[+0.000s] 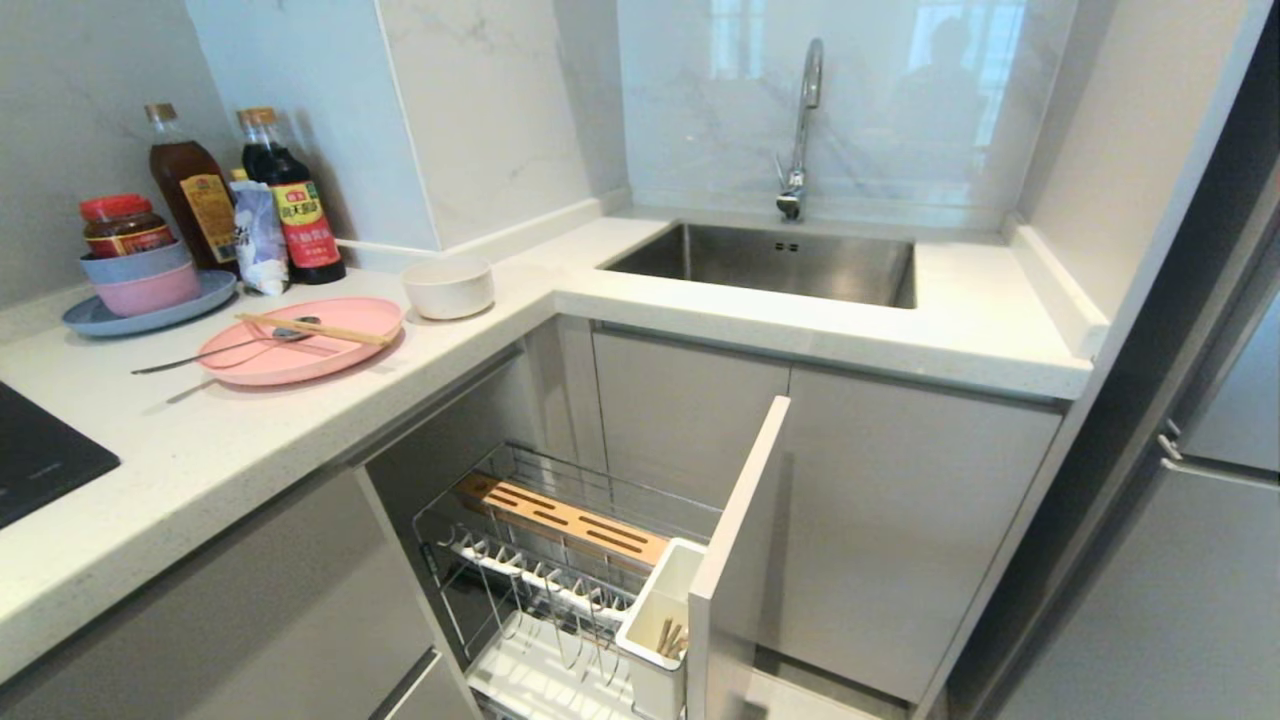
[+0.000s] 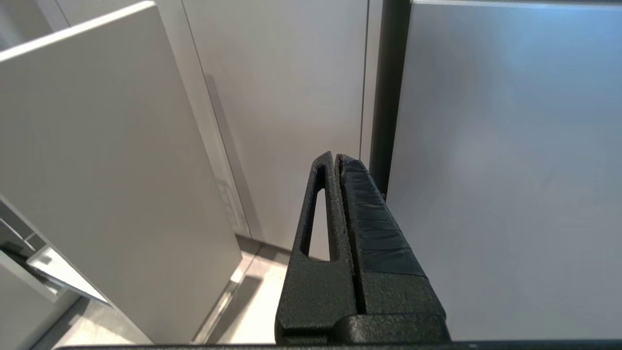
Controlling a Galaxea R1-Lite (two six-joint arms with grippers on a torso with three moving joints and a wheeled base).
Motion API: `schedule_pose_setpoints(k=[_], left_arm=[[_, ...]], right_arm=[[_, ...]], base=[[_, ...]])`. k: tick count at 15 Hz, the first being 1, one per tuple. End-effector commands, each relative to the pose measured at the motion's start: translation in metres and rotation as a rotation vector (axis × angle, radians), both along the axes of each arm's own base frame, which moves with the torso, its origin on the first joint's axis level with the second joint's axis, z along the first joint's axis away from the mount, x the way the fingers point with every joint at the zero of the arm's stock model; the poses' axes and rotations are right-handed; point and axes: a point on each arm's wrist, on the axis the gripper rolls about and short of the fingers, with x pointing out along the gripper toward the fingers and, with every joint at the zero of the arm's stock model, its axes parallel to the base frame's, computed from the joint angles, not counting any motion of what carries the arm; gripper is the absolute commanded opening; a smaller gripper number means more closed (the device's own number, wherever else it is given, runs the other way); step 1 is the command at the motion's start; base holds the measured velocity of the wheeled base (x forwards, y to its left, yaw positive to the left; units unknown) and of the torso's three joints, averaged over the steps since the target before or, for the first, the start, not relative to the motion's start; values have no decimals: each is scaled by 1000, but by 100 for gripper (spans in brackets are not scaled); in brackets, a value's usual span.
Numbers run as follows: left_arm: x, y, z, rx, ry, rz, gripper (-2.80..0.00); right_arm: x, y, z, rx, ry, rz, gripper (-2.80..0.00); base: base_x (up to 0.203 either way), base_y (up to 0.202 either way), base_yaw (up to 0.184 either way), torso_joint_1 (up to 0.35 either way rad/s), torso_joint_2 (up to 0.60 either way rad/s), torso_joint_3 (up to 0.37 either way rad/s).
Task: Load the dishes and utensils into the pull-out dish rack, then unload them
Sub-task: Pick up the bowl and place it in the cupboard
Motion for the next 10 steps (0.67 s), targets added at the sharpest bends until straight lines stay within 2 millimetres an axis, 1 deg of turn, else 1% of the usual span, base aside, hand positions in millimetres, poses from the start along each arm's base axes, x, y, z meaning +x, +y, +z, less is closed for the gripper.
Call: schedule_pose_setpoints(k=[1,10], left_arm=[[0,0,0,0,2,-1,-280],[0,0,0,-2,2,0,-280]], right_arm=[[0,0,0,0,1,0,-280],[0,0,0,0,1,0,-280]], base=[[0,0,0,0,-2,-195],[0,0,0,3,3,-197]])
